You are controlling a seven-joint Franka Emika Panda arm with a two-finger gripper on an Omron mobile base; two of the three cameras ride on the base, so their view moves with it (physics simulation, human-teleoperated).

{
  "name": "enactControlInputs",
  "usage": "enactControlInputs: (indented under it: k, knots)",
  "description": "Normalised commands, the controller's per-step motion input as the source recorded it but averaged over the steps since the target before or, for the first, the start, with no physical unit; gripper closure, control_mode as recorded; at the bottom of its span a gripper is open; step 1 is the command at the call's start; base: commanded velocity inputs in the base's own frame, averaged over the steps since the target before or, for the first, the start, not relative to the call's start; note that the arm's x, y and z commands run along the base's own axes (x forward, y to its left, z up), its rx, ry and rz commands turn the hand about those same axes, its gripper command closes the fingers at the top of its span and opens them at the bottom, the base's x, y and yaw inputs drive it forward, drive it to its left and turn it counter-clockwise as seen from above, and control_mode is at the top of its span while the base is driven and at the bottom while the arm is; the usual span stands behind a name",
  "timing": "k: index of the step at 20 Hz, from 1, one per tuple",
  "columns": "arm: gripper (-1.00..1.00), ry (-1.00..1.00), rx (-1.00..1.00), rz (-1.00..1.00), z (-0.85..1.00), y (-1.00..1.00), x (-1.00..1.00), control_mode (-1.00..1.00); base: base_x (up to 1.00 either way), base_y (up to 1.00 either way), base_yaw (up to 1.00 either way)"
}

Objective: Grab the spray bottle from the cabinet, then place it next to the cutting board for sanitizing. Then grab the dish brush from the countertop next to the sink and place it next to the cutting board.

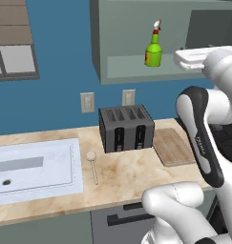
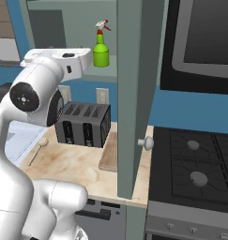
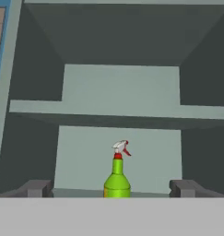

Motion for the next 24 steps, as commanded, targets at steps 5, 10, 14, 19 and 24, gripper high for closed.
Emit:
enactControlInputs:
  k: [5,10,14,19,24]
  knots:
    - [-1.0,0.08,0.0,0.0,-0.08,0.0,0.15,-1.0,0.0,0.0,0.0]
    - [-1.0,0.06,0.0,0.0,-0.02,0.0,0.38,-1.0,0.0,0.0,0.0]
    - [-1.0,0.06,0.0,0.0,-0.07,0.0,0.44,-1.0,0.0,0.0,0.0]
    - [-1.0,0.05,0.0,0.0,-0.07,0.0,0.41,-1.0,0.0,0.0,0.0]
    - [-1.0,0.03,0.0,0.0,-0.04,0.0,0.35,-1.0,0.0,0.0,0.0]
